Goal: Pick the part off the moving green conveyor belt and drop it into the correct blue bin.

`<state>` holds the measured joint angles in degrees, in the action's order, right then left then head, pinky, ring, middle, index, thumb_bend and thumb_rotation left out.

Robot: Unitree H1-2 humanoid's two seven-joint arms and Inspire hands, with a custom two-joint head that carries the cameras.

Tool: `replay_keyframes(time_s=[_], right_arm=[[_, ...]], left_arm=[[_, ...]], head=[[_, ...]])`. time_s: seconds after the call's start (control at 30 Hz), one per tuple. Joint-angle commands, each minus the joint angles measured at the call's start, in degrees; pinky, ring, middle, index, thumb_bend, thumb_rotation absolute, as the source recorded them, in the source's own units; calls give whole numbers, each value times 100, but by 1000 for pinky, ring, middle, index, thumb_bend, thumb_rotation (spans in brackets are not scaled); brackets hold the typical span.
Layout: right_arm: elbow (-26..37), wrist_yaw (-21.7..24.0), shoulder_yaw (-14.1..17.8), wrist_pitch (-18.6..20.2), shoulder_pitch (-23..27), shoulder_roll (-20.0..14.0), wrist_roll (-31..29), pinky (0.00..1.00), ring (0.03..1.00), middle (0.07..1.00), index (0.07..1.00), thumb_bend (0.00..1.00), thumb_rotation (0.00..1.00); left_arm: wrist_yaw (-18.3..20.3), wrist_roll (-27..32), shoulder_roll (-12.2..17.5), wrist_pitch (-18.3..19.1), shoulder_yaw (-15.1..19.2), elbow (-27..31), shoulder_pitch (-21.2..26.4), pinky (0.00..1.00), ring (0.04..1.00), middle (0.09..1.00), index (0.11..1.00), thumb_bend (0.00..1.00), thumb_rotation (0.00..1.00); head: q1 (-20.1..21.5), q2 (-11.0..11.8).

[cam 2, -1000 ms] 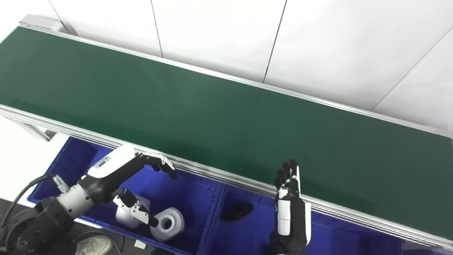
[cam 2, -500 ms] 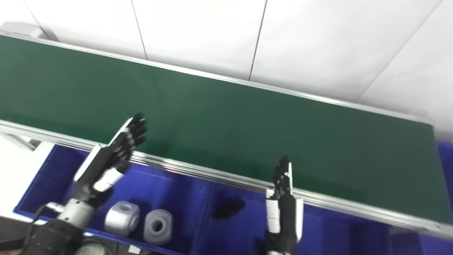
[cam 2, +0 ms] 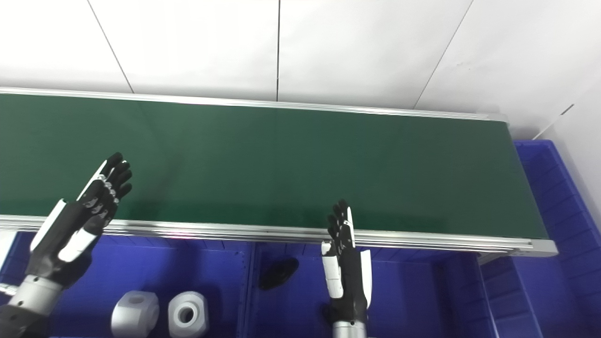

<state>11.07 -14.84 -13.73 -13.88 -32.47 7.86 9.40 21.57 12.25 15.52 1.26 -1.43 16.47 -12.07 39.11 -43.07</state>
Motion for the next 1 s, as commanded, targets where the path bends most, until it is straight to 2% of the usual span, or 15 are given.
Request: replay_keyframes(time_s=[0.0, 0.07, 0.17, 0.3, 0.33, 0.53, 0.57, 0.67, 0.73, 0.77, 0.8, 0.83, 0.87, 0.97], right_arm=[[-271, -93, -870, -380, -185, 992, 274, 936, 945, 973, 1000, 794, 982], [-210, -110, -880, -272, -160, 1000, 291, 936, 944, 972, 1000, 799, 982], [-63, -82, -856, -119, -125, 967, 256, 932, 937, 965, 1000, 803, 984], [219, 36, -795, 29, -140, 822, 132, 930, 936, 962, 1000, 787, 987], [316, 87, -766, 67, -171, 759, 33, 935, 938, 963, 1000, 790, 988], [699, 270, -601, 240, -364, 438, -328, 950, 945, 967, 1000, 826, 998], [720, 282, -584, 233, -380, 399, -358, 949, 945, 967, 1000, 826, 999], [734, 352, -506, 128, -422, 256, -603, 952, 945, 965, 999, 831, 987], [725, 384, -455, 65, -455, 192, -699, 959, 944, 963, 998, 844, 983], [734, 392, -415, 41, -473, 152, -717, 955, 939, 958, 995, 846, 980], [742, 395, -390, 28, -484, 124, -727, 949, 931, 951, 991, 849, 980], [756, 395, -352, -29, -499, 64, -679, 948, 929, 949, 989, 850, 981], [766, 395, -329, -67, -509, 23, -643, 950, 932, 950, 989, 852, 983], [816, 391, -257, -194, -533, -124, -390, 956, 941, 972, 998, 852, 997]], left_arm=[[156, 185, 68, -377, -41, 88, 38, 1000, 1000, 1000, 1000, 858, 769], [167, 188, 54, -326, -64, 93, 66, 1000, 1000, 1000, 1000, 868, 765], [96, 102, -38, -338, -76, 129, 97, 1000, 1000, 1000, 1000, 895, 778], [-59, 38, -251, -184, -122, 310, 83, 1000, 1000, 1000, 1000, 886, 769], [-97, -22, -321, -166, -168, 359, 58, 1000, 1000, 1000, 1000, 889, 768], [-455, -943, -757, -970, -465, 330, -132, 1000, 1000, 1000, 1000, 894, 850], [-503, -1053, -808, -1043, -492, 325, -167, 1000, 1000, 1000, 1000, 895, 863], [-891, -1592, -1159, -1310, -537, 267, -408, 1000, 1000, 1000, 1000, 826, 889], [-1156, -1885, -1382, -1407, -550, 249, -555, 1000, 1000, 1000, 1000, 791, 906], [-1261, -1967, -1502, -1414, -578, 267, -624, 1000, 1000, 1000, 1000, 788, 915], [-1332, -2016, -1577, -1414, -603, 281, -665, 1000, 1000, 1000, 1000, 793, 928], [-1390, -2022, -1673, -1418, -646, 312, -731, 1000, 1000, 1000, 1000, 801, 936], [-1427, -2022, -1730, -1422, -676, 332, -773, 1000, 1000, 1000, 1000, 815, 942], [-1540, -2068, -1844, -1515, -747, 348, -879, 1000, 1000, 1000, 1000, 818, 934]], head=[[86, -94], [196, -346], [77, -560], [-393, -690], [-686, -720], [-1370, -645], [-1370, -645], [-1848, -493], [-2027, -445], [-2247, -452], [-2247, -452], [-2510, -480], [-2510, -480], [-2906, -512]])
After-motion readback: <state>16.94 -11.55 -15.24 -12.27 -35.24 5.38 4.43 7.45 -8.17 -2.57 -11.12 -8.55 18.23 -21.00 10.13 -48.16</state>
